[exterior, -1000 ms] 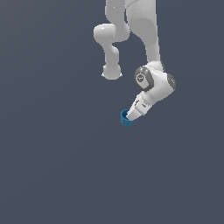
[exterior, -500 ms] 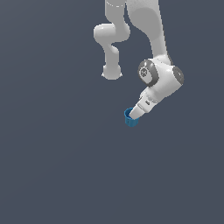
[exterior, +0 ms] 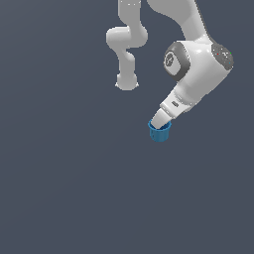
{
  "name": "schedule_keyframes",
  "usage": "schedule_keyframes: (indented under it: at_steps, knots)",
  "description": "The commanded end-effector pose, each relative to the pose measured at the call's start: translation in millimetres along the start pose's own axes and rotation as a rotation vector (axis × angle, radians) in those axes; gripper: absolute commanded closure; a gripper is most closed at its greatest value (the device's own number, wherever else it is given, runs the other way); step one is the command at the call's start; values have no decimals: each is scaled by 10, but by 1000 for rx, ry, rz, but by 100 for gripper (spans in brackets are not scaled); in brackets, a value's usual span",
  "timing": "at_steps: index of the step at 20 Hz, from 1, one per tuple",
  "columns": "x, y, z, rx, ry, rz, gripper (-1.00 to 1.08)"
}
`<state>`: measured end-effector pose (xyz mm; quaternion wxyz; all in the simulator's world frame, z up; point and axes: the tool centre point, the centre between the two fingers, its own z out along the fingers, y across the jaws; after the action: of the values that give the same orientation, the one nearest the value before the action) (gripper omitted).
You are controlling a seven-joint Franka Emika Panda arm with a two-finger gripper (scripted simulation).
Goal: Pick up the object and move it to a goal position.
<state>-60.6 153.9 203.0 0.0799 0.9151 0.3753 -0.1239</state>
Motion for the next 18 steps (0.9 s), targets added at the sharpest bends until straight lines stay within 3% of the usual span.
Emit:
schedule_keyframes:
  at_steps: [1, 9, 18]
  knots:
    - [37, 100, -338, 34, 49, 65, 108]
    - [5, 501, -1320, 140, 191, 271, 108]
    - [-305, 1047, -2321, 255, 348, 507, 108]
